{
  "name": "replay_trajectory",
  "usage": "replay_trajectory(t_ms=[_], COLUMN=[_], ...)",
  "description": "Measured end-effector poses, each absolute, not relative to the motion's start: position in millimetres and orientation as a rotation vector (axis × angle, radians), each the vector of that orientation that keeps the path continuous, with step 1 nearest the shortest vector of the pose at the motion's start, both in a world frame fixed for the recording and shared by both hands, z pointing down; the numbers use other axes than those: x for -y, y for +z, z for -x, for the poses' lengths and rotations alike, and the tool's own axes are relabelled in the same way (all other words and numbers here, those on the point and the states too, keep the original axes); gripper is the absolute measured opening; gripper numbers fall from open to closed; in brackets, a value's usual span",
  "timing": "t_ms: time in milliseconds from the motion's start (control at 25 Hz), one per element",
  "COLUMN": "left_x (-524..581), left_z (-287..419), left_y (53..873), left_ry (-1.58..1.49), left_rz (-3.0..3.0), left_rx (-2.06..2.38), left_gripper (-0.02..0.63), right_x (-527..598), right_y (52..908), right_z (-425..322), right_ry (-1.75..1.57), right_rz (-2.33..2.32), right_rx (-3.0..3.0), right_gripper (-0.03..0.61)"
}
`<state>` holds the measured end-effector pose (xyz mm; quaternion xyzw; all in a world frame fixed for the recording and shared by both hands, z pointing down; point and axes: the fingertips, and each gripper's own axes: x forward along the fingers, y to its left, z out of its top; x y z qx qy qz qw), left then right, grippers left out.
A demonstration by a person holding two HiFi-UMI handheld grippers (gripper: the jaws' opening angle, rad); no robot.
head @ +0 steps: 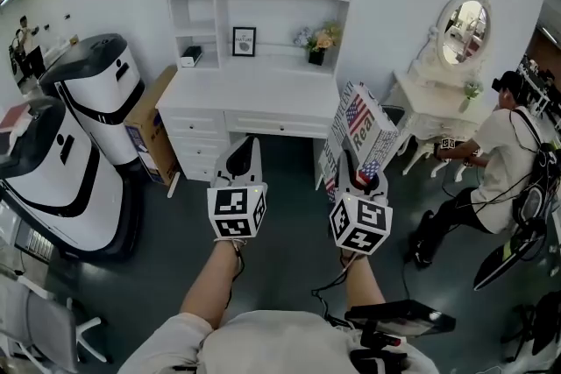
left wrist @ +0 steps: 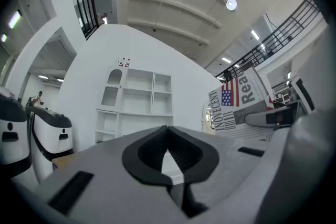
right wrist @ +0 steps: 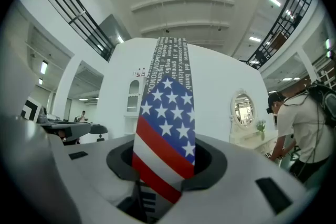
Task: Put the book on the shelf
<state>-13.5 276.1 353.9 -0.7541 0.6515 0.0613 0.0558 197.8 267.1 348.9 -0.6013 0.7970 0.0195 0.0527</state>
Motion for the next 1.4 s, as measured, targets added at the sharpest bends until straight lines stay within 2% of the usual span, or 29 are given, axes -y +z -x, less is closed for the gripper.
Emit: replay_trajectory(t_ms=[760,1400], left_x=[-275.4,-144.4], left_z=[64.5,80.2], left_y=[368.9,377.0], left_ry=[0.159,0.144], left_rz=[2.268,2.252], left_rx=[-1.982,-2.01], left_gripper=[0.008,0.008], right_x=[-253.0,-113.1], right_y=[363.9,365.9], right_z=[-159.9,-156.5], right_ry=[0.037,0.032], right_rz=[1.876,1.897], right_rx=[-2.4,-2.404], right_gripper=[0.175,0.175])
